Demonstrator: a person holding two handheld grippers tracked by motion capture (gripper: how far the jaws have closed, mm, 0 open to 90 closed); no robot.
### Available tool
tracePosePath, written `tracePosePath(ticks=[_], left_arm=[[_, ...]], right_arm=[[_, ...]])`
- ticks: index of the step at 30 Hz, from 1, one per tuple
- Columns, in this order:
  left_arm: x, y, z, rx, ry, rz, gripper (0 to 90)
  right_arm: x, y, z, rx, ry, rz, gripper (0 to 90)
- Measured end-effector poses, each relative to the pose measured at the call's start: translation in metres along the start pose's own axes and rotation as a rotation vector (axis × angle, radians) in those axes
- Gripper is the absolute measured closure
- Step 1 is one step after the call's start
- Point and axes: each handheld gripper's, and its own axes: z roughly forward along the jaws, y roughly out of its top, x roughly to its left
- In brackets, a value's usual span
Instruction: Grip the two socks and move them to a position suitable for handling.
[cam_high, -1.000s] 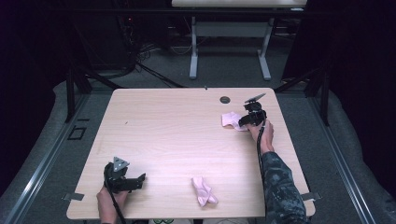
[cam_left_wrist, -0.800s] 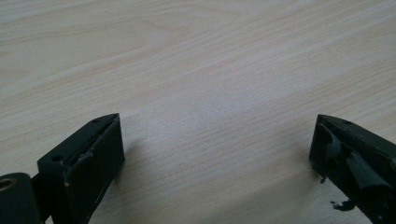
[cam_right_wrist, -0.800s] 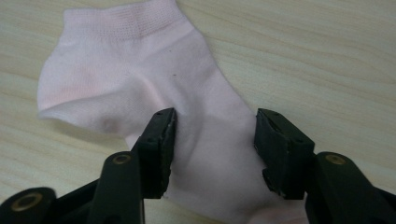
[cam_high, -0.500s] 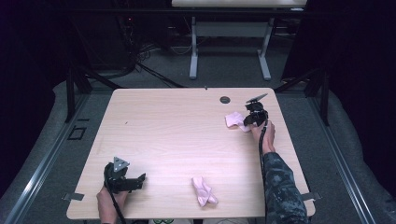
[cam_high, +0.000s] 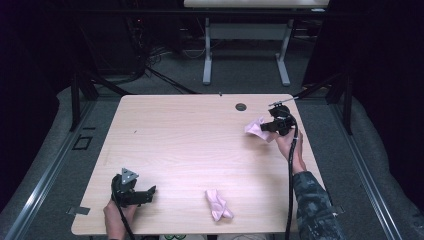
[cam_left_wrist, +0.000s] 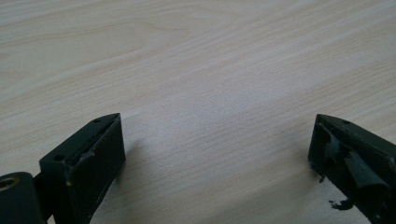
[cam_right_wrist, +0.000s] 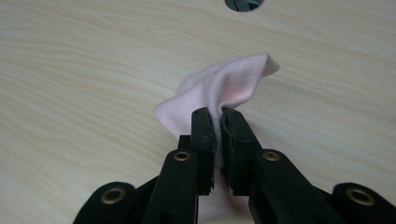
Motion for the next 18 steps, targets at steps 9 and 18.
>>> tracePosePath(ticks=[9,18], left_arm=[[0.0,0.0,0.0,0.0,0.0,0.0,3.6],[0.0,0.0,0.0,-0.001,0.002,0.001,3.6]], right_arm=[[0.041,-0.004,-0.032,-0.029,0.08,-0.099,83.6],[0.085,-0.023,-0.036,-0.011,0.175,-0.184,83.5]])
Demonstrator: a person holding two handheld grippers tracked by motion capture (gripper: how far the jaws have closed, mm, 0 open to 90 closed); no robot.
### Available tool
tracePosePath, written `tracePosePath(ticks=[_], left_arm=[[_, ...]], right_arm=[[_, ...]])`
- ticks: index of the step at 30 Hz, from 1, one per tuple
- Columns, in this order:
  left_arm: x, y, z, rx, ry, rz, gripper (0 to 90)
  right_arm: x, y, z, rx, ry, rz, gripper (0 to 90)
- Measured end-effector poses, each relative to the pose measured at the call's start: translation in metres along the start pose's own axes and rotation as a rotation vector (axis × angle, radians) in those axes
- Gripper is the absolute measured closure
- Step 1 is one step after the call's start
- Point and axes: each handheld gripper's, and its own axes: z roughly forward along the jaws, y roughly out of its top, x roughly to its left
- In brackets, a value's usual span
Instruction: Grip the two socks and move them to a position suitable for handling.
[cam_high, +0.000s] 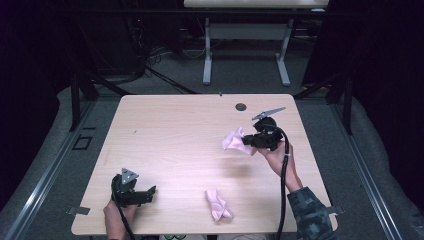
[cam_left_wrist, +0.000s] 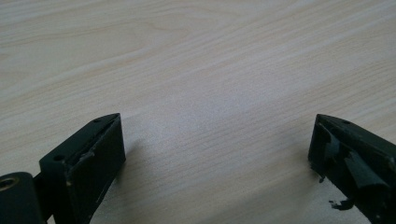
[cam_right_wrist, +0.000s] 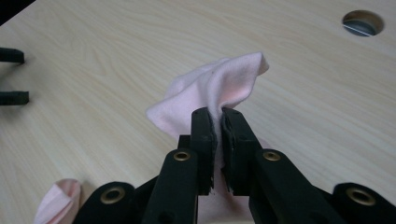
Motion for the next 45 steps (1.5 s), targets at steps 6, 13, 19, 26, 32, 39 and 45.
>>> tracePosePath(ticks=[6,13,19,26,32,39,45], left_arm=[[0.0,0.0,0.0,0.0,0.0,-0.001,3.6],[0.0,0.0,0.0,0.0,0.002,0.0,3.6],[0.0,0.0,0.0,0.0,0.002,0.0,3.6],[0.0,0.0,0.0,0.0,0.002,0.0,3.6],[0.0,0.0,0.0,0.0,0.003,0.001,3.6],[0.0,0.0,0.0,-0.001,0.002,0.0,3.9],[0.0,0.0,0.0,-0.001,0.002,0.0,4.0]], right_arm=[[0.023,-0.009,0.014,0.025,0.04,-0.052,83.5],[0.042,-0.017,0.033,0.054,0.086,-0.077,83.5],[0.049,-0.021,0.048,0.08,0.103,-0.082,83.5],[0.051,-0.026,0.068,0.111,0.101,-0.08,83.5],[0.052,-0.036,0.089,0.191,0.107,-0.082,83.4],[0.052,-0.042,0.101,0.23,0.095,-0.093,82.6],[0.052,-0.047,0.099,0.212,0.073,-0.081,51.2]])
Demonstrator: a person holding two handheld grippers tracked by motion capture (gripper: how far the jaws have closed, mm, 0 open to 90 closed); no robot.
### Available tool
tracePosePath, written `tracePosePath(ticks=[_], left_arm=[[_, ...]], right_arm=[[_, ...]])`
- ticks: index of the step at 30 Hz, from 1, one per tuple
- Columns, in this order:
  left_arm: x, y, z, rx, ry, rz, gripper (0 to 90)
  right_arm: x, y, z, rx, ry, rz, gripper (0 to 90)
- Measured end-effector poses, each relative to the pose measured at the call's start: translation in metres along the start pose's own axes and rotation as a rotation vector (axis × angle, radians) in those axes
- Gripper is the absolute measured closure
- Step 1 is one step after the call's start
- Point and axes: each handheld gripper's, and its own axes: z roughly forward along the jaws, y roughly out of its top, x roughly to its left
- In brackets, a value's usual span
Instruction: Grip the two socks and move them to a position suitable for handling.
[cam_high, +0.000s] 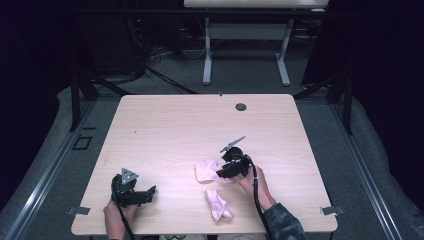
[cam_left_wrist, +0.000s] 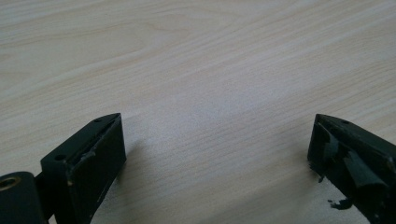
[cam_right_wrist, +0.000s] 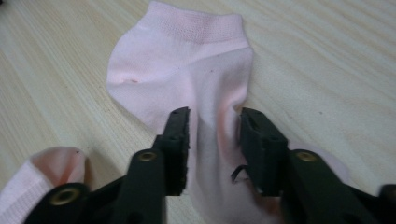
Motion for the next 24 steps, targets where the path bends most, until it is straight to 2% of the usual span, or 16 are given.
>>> tracePosePath(ticks=[1,2,3,4,5,6,7,8,9,18,24], left_arm=[[0.0,0.0,0.0,0.0,0.0,0.0,4.0],[0.0,0.0,0.0,-0.001,0.001,0.0,4.0],[0.0,0.0,0.0,0.0,0.0,0.0,4.0],[0.0,0.0,0.0,0.0,0.0,0.0,4.0],[0.0,0.0,0.0,0.0,0.001,0.0,4.0],[0.0,0.0,0.0,-0.001,0.001,0.0,4.0],[0.0,0.0,0.0,0.0,0.0,0.0,4.0],[0.0,0.0,0.0,0.0,0.001,0.0,4.0],[0.0,0.0,0.0,0.0,0.001,0.0,4.0],[0.0,0.0,0.0,0.002,-0.003,-0.001,4.0],[0.001,0.0,0.0,0.003,-0.001,0.002,4.0]], right_arm=[[0.001,0.0,-0.003,-0.01,-0.006,0.0,46.1],[0.002,-0.002,-0.01,-0.041,-0.004,-0.005,36.1],[0.003,-0.003,-0.015,-0.047,-0.008,-0.01,31.8],[0.003,-0.003,-0.015,-0.047,-0.008,-0.01,31.8],[0.005,-0.005,-0.022,-0.08,0.004,-0.004,26.4],[0.005,-0.005,-0.022,-0.08,0.004,-0.004,26.4],[0.008,-0.009,-0.03,-0.109,0.01,-0.001,24.2],[0.008,-0.009,-0.03,-0.109,0.01,-0.001,21.9],[0.011,-0.013,-0.038,-0.115,0.008,-0.004,17.7],[0.025,-0.03,-0.064,-0.153,0.019,-0.002,14.4],[0.034,-0.041,-0.067,-0.148,0.033,-0.003,14.5]])
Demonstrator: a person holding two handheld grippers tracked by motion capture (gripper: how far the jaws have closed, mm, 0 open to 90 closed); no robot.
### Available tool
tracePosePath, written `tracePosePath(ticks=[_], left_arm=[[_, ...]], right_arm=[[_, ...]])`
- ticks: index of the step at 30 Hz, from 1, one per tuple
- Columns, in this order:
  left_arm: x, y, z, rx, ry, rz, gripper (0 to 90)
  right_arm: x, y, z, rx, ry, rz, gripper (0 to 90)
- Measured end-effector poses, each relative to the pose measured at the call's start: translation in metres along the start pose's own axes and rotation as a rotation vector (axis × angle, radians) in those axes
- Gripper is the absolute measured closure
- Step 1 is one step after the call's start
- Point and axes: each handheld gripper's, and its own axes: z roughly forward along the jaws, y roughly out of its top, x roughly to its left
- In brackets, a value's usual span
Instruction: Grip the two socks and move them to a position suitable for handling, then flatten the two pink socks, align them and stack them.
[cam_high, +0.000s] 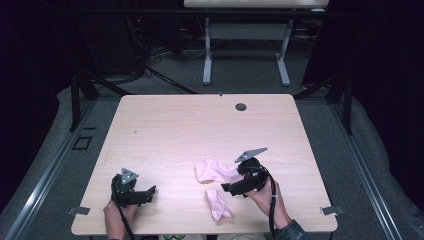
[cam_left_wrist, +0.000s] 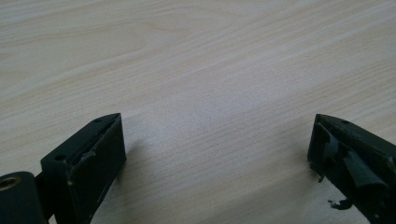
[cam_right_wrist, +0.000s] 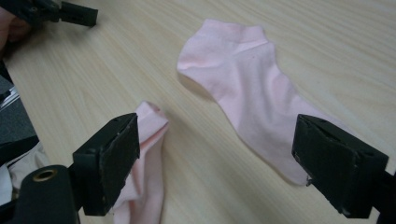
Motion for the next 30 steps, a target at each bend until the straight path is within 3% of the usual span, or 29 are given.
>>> tracePosePath(ticks=[8,15,17,19,20,30], left_arm=[[0.001,0.0,0.001,0.002,-0.006,-0.011,3.9],[0.0,0.0,0.0,0.002,0.003,-0.022,3.9],[-0.001,0.0,0.0,0.003,0.006,-0.027,3.9],[-0.001,-0.001,0.0,0.005,0.01,-0.031,3.8],[-0.002,-0.001,0.0,0.005,0.012,-0.034,3.8],[-0.003,-0.001,0.0,0.006,0.027,-0.052,3.2]], right_arm=[[0.014,-0.019,0.004,0.036,0.045,0.018,14.6],[0.031,-0.028,0.011,0.084,0.066,-0.007,14.3],[0.037,-0.028,0.013,0.093,0.059,-0.022,21.1],[0.043,-0.027,0.015,0.104,0.059,-0.033,37.9],[0.043,-0.027,0.015,0.104,0.059,-0.033,37.9],[0.045,-0.025,0.018,0.128,0.068,-0.016,74.3]])
